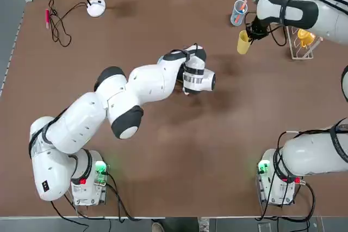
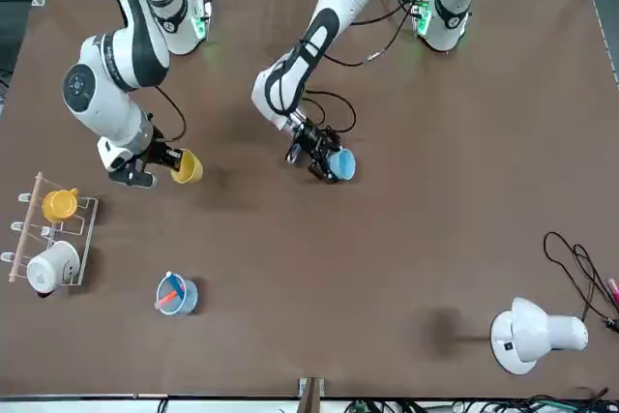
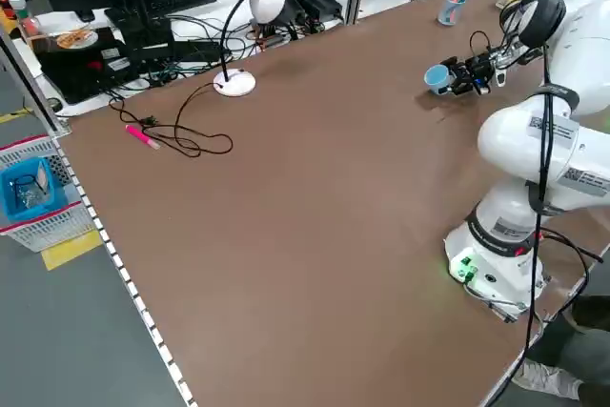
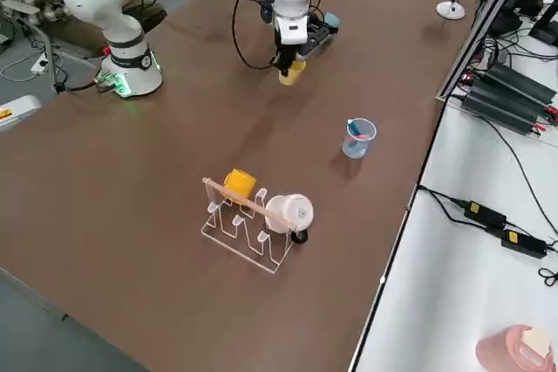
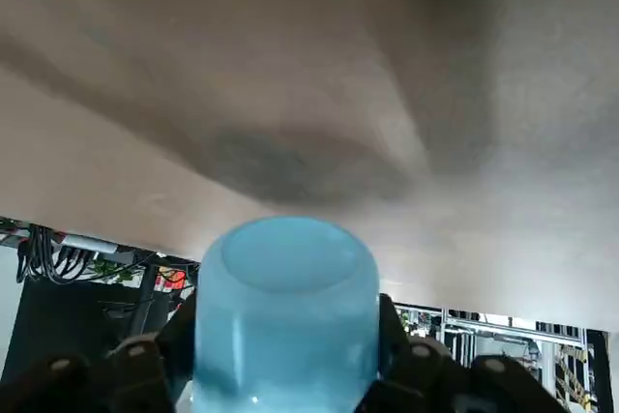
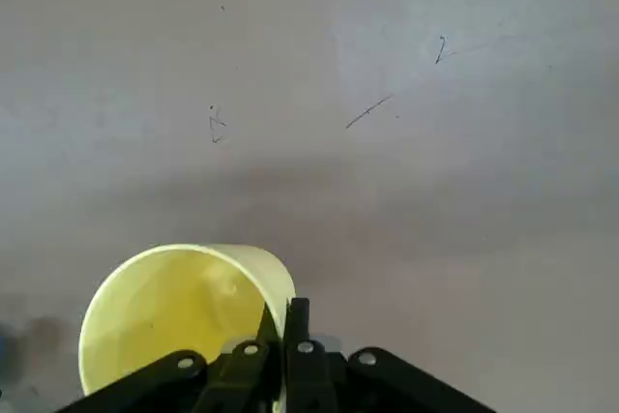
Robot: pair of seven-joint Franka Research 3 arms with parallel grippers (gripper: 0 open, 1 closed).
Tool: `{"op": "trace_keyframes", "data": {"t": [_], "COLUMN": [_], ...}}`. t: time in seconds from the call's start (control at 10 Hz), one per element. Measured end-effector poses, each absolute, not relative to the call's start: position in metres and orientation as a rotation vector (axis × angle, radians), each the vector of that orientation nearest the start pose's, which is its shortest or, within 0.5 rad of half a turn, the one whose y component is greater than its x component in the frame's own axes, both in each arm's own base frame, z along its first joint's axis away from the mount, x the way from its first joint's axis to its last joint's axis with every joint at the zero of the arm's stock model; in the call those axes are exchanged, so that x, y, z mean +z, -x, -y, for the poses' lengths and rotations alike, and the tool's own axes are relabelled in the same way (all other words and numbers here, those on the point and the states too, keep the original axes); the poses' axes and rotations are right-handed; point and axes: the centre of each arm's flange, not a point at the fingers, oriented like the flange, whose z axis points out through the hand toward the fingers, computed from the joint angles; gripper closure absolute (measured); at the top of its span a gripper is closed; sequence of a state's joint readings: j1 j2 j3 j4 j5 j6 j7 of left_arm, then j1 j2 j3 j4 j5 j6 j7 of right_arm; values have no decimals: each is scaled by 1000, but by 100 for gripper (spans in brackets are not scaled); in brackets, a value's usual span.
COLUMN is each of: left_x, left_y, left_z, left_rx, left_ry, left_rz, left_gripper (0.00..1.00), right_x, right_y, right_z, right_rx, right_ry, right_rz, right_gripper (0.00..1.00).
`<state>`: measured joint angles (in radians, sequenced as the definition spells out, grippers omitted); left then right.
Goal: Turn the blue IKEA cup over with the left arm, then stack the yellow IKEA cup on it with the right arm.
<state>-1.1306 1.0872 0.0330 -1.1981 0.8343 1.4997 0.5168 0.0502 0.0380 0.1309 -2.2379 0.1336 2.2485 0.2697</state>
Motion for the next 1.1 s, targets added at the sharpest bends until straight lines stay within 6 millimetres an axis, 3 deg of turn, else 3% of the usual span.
{"op": "trace_keyframes", "data": {"t": [0.6,0.7,0.8,1.1], "left_x": [110,110,110,116], "left_y": [-370,-370,-370,-375], "left_z": [570,571,571,572], "left_rx": [524,523,522,509], "left_ry": [1172,1171,1171,1180], "left_rz": [-1700,-1700,-1699,-1689], "left_gripper": [17,15,4,1], "right_x": [349,349,349,350], "right_y": [-515,-514,-514,-515], "right_z": [-95,-95,-95,-96], "right_rx": [108,108,108,105], "right_ry": [3033,3033,3033,3031], "right_rz": [-267,-267,-267,-265], "right_gripper": [96,96,96,96]}}
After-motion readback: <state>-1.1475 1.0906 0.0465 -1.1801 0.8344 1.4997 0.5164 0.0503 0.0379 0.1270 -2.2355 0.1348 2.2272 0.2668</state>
